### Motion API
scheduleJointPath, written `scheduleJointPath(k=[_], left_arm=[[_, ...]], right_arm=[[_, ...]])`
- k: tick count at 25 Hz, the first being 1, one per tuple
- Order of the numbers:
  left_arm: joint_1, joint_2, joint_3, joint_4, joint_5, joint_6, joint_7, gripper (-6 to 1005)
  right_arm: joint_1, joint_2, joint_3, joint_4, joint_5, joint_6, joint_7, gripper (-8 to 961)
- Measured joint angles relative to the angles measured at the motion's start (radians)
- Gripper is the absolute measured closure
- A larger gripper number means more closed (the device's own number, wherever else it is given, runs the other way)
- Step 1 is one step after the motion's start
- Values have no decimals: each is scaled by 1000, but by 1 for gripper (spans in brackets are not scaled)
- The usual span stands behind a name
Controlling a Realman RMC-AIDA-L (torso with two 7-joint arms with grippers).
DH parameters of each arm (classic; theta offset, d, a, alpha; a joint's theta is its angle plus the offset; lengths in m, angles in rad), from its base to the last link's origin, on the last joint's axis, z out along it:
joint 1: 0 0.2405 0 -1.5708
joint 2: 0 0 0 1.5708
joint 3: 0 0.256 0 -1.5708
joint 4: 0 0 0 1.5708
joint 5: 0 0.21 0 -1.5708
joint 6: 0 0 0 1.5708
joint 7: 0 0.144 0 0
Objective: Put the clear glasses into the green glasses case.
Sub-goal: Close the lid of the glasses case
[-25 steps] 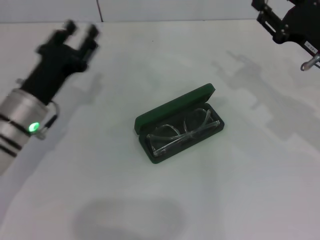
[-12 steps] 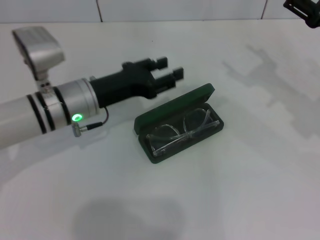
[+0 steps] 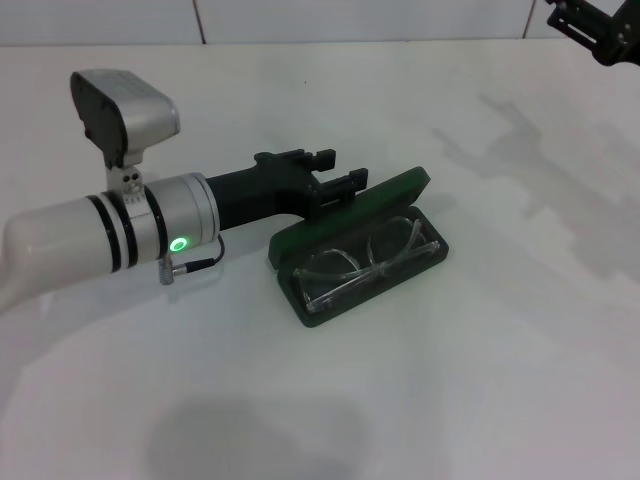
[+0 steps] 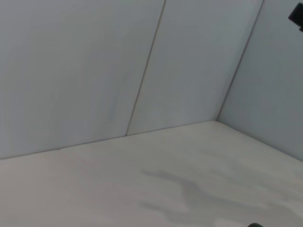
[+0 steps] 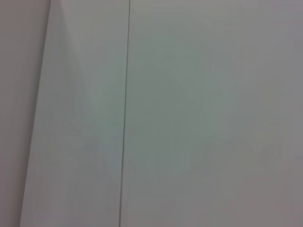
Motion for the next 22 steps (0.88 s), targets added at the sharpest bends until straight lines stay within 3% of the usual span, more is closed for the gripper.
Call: scheduleJointPath(k=[22], left_arm=[[19,-9,77,-10,8,19,64,362]], right_arm=[[24,40,8,1,-11,46,-77,53]])
